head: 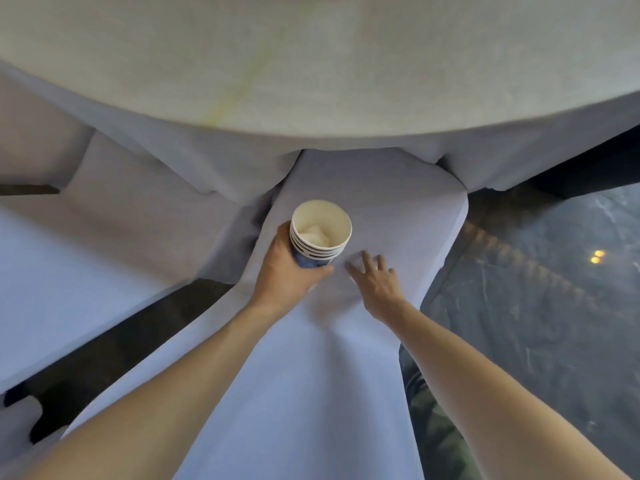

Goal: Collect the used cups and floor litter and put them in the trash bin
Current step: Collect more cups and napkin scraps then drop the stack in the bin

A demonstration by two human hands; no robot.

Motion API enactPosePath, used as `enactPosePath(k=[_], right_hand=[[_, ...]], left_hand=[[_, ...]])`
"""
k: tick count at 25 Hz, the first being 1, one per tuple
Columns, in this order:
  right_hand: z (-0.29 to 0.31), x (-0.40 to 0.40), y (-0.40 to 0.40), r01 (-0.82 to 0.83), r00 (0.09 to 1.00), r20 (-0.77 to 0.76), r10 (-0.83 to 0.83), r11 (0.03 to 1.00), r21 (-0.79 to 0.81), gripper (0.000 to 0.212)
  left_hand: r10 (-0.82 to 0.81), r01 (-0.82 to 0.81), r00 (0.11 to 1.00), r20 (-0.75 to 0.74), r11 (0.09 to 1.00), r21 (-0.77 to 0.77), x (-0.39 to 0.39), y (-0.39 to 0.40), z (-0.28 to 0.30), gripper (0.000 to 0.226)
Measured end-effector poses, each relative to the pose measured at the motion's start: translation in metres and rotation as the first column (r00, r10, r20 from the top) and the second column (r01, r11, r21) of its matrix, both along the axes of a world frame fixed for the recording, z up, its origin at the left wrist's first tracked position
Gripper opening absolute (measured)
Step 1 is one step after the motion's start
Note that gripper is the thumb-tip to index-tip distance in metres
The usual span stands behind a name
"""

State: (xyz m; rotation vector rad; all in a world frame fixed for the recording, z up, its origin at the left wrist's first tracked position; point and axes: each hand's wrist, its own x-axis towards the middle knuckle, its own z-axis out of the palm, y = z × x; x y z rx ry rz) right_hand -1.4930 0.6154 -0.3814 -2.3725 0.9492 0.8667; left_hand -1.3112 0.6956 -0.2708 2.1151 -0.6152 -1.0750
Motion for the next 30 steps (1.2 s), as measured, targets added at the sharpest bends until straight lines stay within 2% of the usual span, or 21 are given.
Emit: enactPosePath(k=[2,5,7,10,13,16,18,19,21,24,26,27,30], right_hand=[[-0.005,-0.016,0.005,0.082,0.993,0.078,-0.085,0.996,0.042,0.041],[0.013,-0.029,-0.008,0.287,0.948,0.100,-0.302,0.947,0.141,0.030],[0.049,-0.038,-0.036,0.437,0.879,0.122,-0.460,0.882,0.176,0.023],[0.131,-0.060,-0.082,0.599,0.739,0.231,-0.633,0.774,0.203,0.021],[0.217,-0.092,-0.115,0.646,0.587,0.433,-0.684,0.718,0.260,0.023],[0.304,-0.126,-0.142,0.689,0.394,0.658,-0.642,0.680,0.251,0.016],[0.352,-0.150,-0.147,0.699,0.302,0.734,-0.608,0.665,0.263,0.012],[0.372,-0.166,-0.148,0.678,0.296,0.770,-0.565,0.692,0.247,0.010],[0.400,-0.198,-0.151,0.595,0.347,0.821,-0.452,0.783,0.180,0.010],[0.428,-0.242,-0.165,0.451,0.552,0.783,-0.287,0.892,0.010,0.015],[0.438,-0.273,-0.170,0.358,0.669,0.717,-0.193,0.930,-0.084,0.021],[0.441,-0.287,-0.173,0.330,0.685,0.712,-0.154,0.937,-0.115,0.024],[0.458,-0.304,-0.192,0.371,0.603,0.790,-0.116,0.917,-0.148,0.028]], left_hand=[[-0.008,0.008,1.000,-0.017,0.999,0.042,-0.007,0.007,-0.003,0.082],[-0.048,0.048,0.999,-0.004,0.995,0.086,-0.022,0.013,0.011,0.084],[-0.080,0.079,0.997,0.006,0.994,0.073,-0.039,0.006,0.032,0.088],[-0.125,0.124,0.992,0.000,0.991,0.043,-0.076,-0.015,0.073,0.088],[-0.175,0.174,0.985,0.012,0.985,0.018,-0.124,-0.037,0.120,0.078],[-0.230,0.231,0.973,0.026,0.972,-0.049,-0.170,-0.063,0.171,0.073],[-0.265,0.267,0.963,0.036,0.960,-0.079,-0.201,-0.077,0.202,0.070],[-0.277,0.281,0.960,0.051,0.955,-0.092,-0.218,-0.083,0.218,0.067],[-0.293,0.302,0.952,0.088,0.946,-0.118,-0.249,-0.099,0.244,0.062],[-0.281,0.294,0.955,0.099,0.943,-0.157,-0.288,-0.130,0.274,0.073],[-0.299,0.318,0.946,0.128,0.934,-0.162,-0.311,-0.144,0.288,0.077],[-0.305,0.326,0.942,0.138,0.930,-0.171,-0.321,-0.150,0.294,0.077],[-0.294,0.317,0.946,0.136,0.926,-0.206,-0.334,-0.173,0.308,0.076]])
